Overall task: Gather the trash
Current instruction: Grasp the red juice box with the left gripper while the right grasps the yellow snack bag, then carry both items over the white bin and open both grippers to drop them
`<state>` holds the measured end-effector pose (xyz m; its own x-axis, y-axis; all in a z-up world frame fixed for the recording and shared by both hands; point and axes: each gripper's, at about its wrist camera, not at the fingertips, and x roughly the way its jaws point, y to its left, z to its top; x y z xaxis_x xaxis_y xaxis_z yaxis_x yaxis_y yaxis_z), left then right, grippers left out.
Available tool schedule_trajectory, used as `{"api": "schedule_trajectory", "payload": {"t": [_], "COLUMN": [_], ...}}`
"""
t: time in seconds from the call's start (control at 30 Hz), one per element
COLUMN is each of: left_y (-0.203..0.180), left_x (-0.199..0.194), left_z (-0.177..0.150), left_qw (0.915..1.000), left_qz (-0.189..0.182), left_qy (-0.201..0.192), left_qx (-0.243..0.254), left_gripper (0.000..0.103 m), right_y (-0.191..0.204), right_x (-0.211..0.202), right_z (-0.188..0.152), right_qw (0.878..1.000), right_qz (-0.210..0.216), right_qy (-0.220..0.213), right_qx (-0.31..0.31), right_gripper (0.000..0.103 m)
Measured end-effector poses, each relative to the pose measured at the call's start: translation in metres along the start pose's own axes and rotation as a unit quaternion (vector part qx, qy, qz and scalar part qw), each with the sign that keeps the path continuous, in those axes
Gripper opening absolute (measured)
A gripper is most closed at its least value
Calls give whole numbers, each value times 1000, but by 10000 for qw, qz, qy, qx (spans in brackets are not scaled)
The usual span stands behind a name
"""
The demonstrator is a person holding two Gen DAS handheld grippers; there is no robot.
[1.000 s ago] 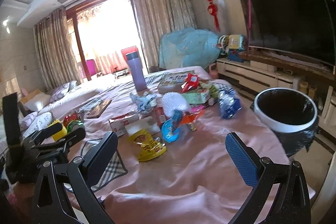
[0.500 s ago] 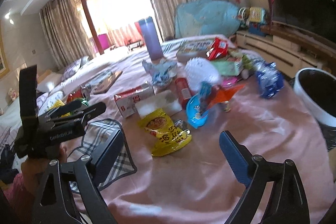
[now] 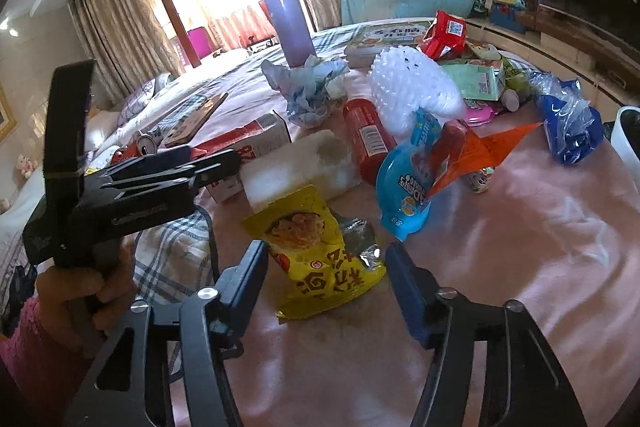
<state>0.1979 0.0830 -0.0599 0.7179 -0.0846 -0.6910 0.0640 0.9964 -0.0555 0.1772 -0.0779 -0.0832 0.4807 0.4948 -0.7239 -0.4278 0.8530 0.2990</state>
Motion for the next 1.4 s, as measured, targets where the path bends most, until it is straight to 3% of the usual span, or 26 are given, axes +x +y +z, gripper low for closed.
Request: {"api": "schedule_trajectory", "payload": {"t": [0.1,0.3,0.53,0.9,1.2,1.4], "left_y": [-1,-6,-36,-107,-142,-165], "left_x": [1,-26,-74,-102,-85,-49], "left_z": [-2,-10,-11,-10,11,38], "left_qw": [9999,9996,9973,9926,9877,9852], "left_qz": [-86,-62,-193,-930,-1326,-1417], "left_qy": [61,-185,-663,-742,-600,-561], "left_qx": [-21,-207,-248,255,567,789], "left_gripper": [31,30,30,30,30,30], "right_y": [2,-1,-16,-78,-127,-156], "right_x": [-5,-16,-46,-106,-144,-162], "right_z": [0,-5,-7,-11,-5,0], "right_qw": [10000,9999,9994,9941,9858,9802], "right_qz": [48,124,120,-244,-702,-1000], "right_qy": [-2,-50,-328,-850,-1175,-1339], "right_qx": [-42,-60,34,622,970,1065], "right_gripper": [41,32,30,30,30,30]}}
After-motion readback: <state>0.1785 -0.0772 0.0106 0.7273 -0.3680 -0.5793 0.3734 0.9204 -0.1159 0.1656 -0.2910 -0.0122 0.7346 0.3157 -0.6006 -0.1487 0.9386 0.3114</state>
